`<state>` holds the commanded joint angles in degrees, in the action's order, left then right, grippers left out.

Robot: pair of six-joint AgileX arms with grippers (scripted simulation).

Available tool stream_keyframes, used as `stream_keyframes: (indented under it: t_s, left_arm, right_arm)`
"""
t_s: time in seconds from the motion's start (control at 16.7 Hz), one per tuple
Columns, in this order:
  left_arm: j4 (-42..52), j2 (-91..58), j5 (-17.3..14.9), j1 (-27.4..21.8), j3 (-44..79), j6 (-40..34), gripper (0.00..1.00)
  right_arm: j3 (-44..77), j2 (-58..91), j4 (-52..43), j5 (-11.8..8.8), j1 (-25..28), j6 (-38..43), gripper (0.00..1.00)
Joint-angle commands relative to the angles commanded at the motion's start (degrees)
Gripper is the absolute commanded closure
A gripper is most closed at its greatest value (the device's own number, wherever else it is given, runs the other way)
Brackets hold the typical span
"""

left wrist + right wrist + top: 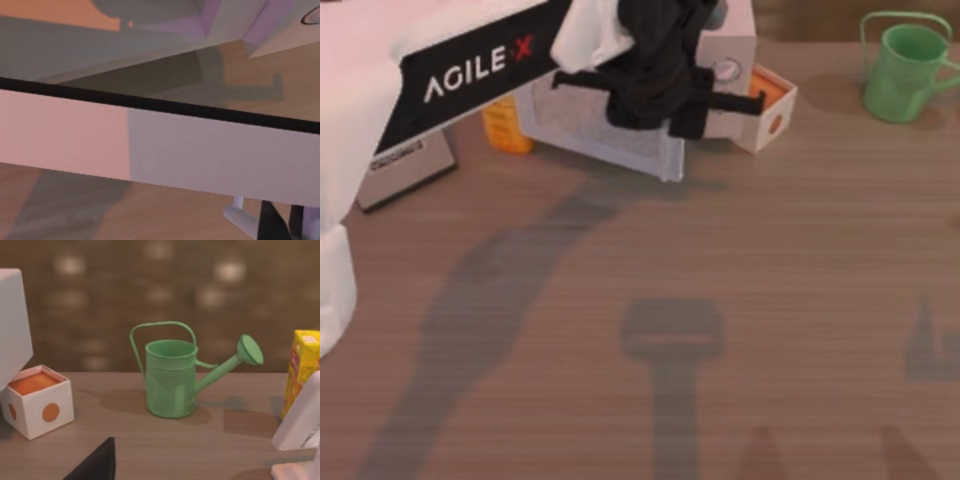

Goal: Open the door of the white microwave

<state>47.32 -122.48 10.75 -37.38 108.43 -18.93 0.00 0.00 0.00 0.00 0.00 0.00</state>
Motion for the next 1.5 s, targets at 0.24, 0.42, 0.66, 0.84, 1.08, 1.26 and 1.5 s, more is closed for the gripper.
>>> stream_keyframes:
  t_s: [0.24, 0.42, 0.66, 0.84, 1.08, 1.26, 1.5]
  left_arm:
    - [0.0, 0.0, 0.0, 0.0, 0.0, 0.0, 1.0]
    - [-0.14, 0.0, -0.41, -0.37, -0.19, -0.08, 1.0]
    - [-2.25, 3.03, -1.72, 0.4, -4.31, 3.3, 1.0]
    - [-3.7, 5.09, -3.15, 1.02, -7.73, 5.85, 1.0]
    - [-3.89, 5.36, -3.39, 1.1, -8.26, 6.26, 1.0]
    - [-3.89, 5.36, -3.39, 1.1, -8.26, 6.26, 1.0]
    - [-3.89, 5.36, -3.39, 1.1, -8.26, 6.26, 1.0]
  right_arm:
    - [0.0, 0.0, 0.0, 0.0, 0.0, 0.0, 0.0]
    - [0.0, 0.0, 0.0, 0.0, 0.0, 0.0, 0.0]
    - [0.0, 0.0, 0.0, 0.0, 0.0, 0.0, 0.0]
    - [0.0, 0.0, 0.0, 0.0, 0.0, 0.0, 0.0]
    - [0.0, 0.0, 0.0, 0.0, 0.0, 0.0, 0.0]
    - [0.0, 0.0, 0.0, 0.0, 0.0, 0.0, 0.0]
    - [0.0, 0.0, 0.0, 0.0, 0.0, 0.0, 0.0]
